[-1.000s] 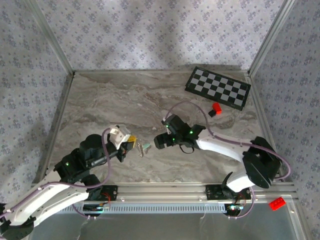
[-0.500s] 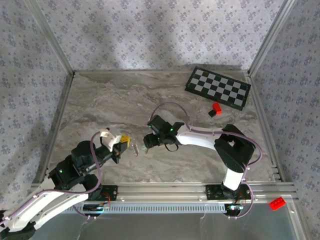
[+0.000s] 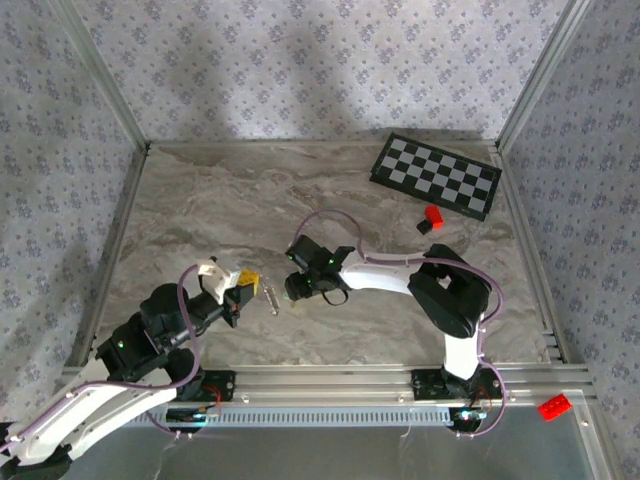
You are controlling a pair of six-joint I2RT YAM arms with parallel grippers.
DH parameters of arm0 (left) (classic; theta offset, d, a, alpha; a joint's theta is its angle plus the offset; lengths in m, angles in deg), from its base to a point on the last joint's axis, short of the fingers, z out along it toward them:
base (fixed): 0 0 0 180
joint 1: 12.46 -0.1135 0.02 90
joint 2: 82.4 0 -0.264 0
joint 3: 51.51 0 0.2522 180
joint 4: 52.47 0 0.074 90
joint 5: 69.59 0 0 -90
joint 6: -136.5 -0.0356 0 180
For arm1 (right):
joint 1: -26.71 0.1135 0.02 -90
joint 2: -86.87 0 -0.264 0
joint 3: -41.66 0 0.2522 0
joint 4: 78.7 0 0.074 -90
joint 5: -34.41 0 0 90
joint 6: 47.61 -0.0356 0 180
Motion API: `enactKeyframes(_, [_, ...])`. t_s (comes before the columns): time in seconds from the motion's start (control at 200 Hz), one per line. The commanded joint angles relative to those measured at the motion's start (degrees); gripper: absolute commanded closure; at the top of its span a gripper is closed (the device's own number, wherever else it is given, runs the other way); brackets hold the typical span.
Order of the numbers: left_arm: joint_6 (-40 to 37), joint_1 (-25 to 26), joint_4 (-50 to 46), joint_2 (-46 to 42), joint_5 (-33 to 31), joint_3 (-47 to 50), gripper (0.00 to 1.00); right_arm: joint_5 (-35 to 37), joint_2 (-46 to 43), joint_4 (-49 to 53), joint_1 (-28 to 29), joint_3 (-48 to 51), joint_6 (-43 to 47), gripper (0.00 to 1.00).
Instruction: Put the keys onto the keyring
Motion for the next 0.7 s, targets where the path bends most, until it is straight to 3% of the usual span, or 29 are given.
enactKeyframes(0.0, [0.69,0.07,2.62,-0.87,0.58,-0.16,1.0,0.96,0.88,0.92,0.31,-2.96,0.04,0.56])
enactKeyframes(0.205, [0.64,0.11,2.89,-0.84,1.28,-0.07,1.0,1.13,1.06,0.88,0.44,-2.91,0.32,0.65])
enactKeyframes(0.695, [0.69,0.09,2.92,-1.39,1.76,0.08,1.0,0.6,2.2,1.07,0.17,-2.69,0.37,0.73])
